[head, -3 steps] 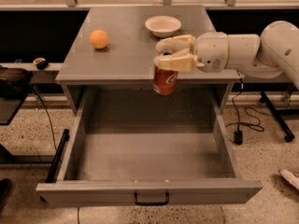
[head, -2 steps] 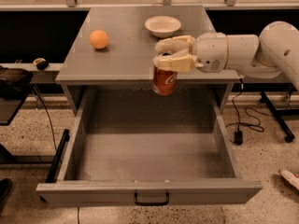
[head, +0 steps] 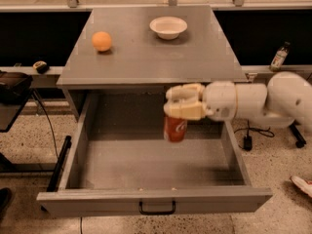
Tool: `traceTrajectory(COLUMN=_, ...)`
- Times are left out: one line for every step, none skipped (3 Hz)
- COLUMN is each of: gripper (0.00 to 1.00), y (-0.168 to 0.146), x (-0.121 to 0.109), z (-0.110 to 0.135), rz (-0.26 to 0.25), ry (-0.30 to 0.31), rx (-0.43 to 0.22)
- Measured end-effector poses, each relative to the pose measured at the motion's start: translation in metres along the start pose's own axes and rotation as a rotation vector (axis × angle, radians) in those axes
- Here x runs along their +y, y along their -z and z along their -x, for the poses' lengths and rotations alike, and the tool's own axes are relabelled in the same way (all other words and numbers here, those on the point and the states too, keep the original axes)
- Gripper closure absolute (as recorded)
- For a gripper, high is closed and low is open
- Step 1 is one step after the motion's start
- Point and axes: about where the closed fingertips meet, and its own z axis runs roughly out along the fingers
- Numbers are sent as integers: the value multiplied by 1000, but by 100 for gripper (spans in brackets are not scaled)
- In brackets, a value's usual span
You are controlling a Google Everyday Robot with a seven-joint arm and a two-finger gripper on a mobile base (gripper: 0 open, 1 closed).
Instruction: Place coke can into top drawer
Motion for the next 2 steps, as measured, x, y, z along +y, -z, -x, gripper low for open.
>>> traceTrajectory(gripper=100, y=-9, x=20, z=-41, rz=9, ry=-3, rx=-41)
traceTrajectory(gripper=100, y=-12, x=21, z=-42, rz=16, ry=12, rx=-43)
